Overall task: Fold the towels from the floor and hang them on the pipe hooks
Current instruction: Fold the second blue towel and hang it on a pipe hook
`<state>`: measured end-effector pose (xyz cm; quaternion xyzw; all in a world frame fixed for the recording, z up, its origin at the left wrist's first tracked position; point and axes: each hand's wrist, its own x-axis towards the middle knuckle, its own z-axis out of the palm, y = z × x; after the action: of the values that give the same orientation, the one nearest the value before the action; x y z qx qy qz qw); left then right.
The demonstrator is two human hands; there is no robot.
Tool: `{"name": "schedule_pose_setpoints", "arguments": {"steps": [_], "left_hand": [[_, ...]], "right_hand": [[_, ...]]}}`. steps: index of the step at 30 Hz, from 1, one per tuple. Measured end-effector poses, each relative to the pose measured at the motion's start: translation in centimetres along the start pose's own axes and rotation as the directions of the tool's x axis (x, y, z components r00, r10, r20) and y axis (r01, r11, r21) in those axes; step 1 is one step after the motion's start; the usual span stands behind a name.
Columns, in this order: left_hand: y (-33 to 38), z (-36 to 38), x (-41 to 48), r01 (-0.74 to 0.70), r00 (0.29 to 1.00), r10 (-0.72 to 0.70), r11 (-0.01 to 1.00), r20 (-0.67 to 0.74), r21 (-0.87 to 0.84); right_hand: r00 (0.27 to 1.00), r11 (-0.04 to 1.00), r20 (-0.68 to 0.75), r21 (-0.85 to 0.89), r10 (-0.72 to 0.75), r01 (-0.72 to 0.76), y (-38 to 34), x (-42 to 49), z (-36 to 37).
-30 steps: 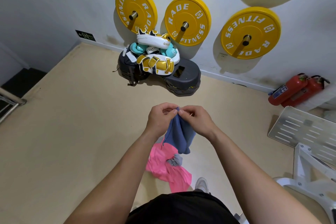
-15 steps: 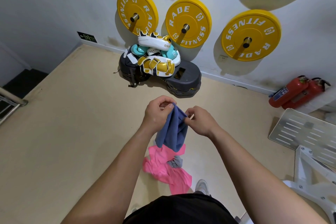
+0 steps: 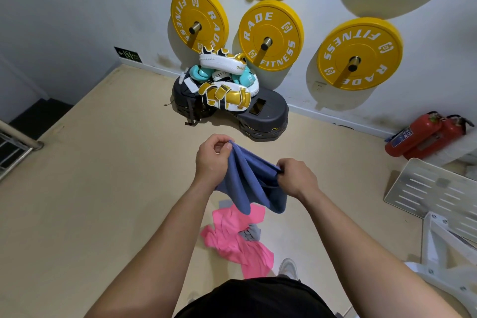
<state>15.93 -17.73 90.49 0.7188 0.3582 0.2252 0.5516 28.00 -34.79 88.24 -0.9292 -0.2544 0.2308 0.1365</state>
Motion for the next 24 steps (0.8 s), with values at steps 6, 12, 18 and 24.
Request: {"name": "schedule_pose_setpoints", "arguments": {"steps": [6,12,18,24], "left_hand": [[-0.5,-1.6,1.6,0.107,0.973,-0.111,0.994,-0.204,-0.030],[0.1,-2.7,1.9,0.036,0.999,-0.035,0.999,-0.029,0.021],[1.8,-1.5,0.9,-0.124,0.952,0.091,0.987,0.292,0.098],[1.8,-1.8,0.8,-0.124,0.946,0.094,0.989,0.310,0.079]], "right_hand": [[0.998,0.998,0.030,0.035,0.048,-0.049,1.5,0.4,0.3],[0.997,0.990,0.074,0.143,-0.028,0.017,2.1,0.7,0.7],[0.942,0.870,-0.026,0.375,-0.335,0.320,-2.8,0.7,0.7],[0.894,0.779,-0.013,0.485,-0.448,0.397,-5.4,0.2,0.4]]}}
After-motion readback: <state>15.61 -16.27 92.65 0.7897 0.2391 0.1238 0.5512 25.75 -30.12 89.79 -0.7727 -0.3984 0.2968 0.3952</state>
